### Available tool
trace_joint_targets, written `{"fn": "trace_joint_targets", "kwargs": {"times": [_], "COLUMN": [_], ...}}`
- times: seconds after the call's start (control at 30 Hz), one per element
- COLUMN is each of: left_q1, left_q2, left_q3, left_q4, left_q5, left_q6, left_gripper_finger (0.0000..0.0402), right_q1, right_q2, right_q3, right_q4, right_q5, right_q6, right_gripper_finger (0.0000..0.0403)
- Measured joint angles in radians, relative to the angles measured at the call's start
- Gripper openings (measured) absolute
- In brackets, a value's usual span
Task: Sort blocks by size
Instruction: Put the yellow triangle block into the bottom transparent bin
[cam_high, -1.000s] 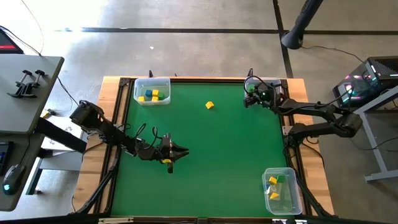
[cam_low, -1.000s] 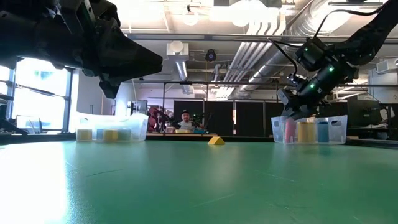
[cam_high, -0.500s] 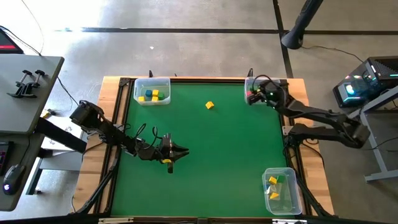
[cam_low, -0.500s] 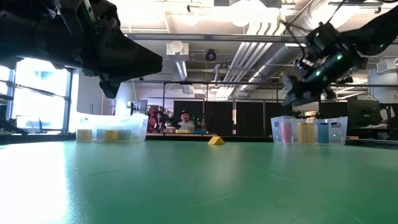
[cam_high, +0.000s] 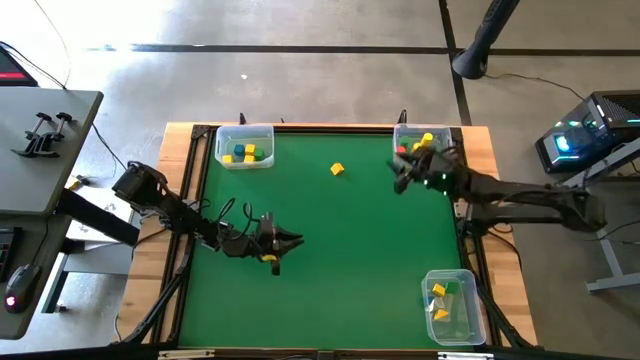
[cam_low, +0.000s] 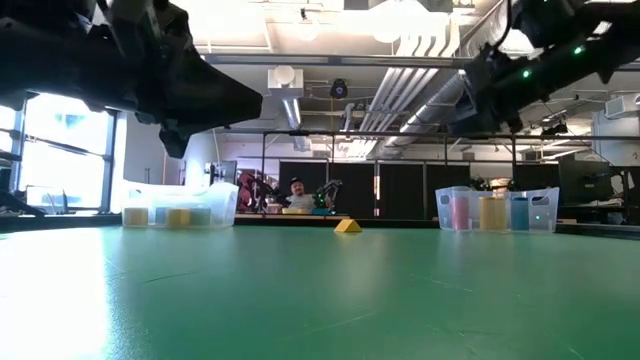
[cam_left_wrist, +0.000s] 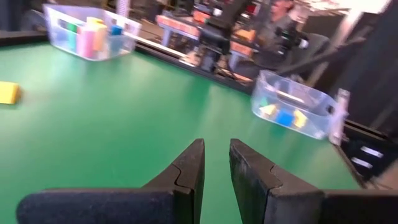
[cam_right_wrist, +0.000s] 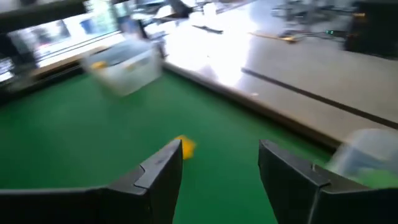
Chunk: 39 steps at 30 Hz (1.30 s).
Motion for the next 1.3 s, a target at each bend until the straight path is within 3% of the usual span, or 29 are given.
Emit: {"fn": "trace_joint_targets", "kwargs": {"times": [0.1,0.33,0.57,0.77,0.93,1.07,1.3], "left_q1": [0.011,0.083,0.155,0.271,0.392,0.475,0.559], "left_q2": [0.0,0.0,0.0,0.0,0.0,0.005,0.125], "left_q3": [0.0,0.046,0.13,0.239,0.319,0.347,0.35], "left_q4": [0.0,-0.016,-0.102,-0.327,-0.478,-0.507,-0.4], "left_q5": [-0.049,-0.052,-0.051,-0.036,0.066,0.171,0.178], "left_q6": [-0.004,0.033,0.164,0.192,0.194,0.194,0.211], "left_gripper_finger": [0.0063,0.0063,0.0063,0.0063,0.0083,0.0127,0.0205], "right_q1": [0.165,0.552,0.8,0.874,0.888,0.884,0.859], "right_q2": [0.019,0.157,0.387,0.584,0.707,0.776,0.858], "right_q3": [0.0,0.001,0.001,0.002,0.002,0.002,0.002], "right_q4": [0.001,0.003,0.07,0.216,0.399,0.488,0.6], "right_q5": [0.07,0.333,0.524,0.55,0.551,0.554,0.555], "right_q6": [0.022,0.148,0.326,0.428,0.422,0.42,0.419], "right_gripper_finger": [0.0201,0.0201,0.0201,0.0201,0.0201,0.0201,0.0201]}}
